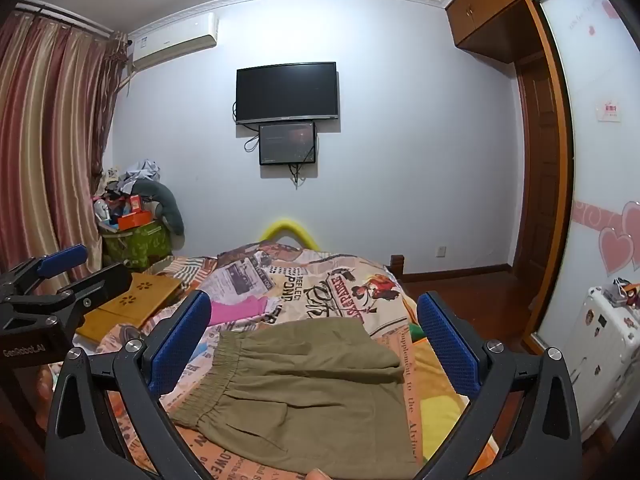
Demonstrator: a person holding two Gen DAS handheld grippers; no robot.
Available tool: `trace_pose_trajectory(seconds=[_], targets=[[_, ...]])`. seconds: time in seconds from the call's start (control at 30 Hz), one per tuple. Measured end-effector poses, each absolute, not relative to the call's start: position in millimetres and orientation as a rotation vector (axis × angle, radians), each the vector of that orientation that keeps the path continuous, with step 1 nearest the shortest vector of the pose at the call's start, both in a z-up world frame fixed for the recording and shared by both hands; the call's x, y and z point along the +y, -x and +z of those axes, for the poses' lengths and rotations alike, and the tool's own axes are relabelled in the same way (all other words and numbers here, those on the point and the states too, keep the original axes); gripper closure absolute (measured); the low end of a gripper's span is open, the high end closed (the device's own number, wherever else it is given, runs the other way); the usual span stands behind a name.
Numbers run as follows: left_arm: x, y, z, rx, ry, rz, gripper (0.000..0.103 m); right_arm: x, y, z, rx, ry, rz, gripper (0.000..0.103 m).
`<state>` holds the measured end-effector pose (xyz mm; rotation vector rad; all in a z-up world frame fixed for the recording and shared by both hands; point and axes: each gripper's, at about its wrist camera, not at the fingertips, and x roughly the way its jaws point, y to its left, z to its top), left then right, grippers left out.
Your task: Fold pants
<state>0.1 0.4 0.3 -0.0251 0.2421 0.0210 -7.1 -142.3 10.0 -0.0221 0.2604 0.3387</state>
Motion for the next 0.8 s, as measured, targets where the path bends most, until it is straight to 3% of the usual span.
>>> trace_pose_trajectory(seconds=[0.8], targets=[[0.3, -0.8, -4.3, 0.248, 0.021, 0.004, 0.000, -141.1, 6.9, 10.9, 0.260, 0.017, 0.339, 0.001]])
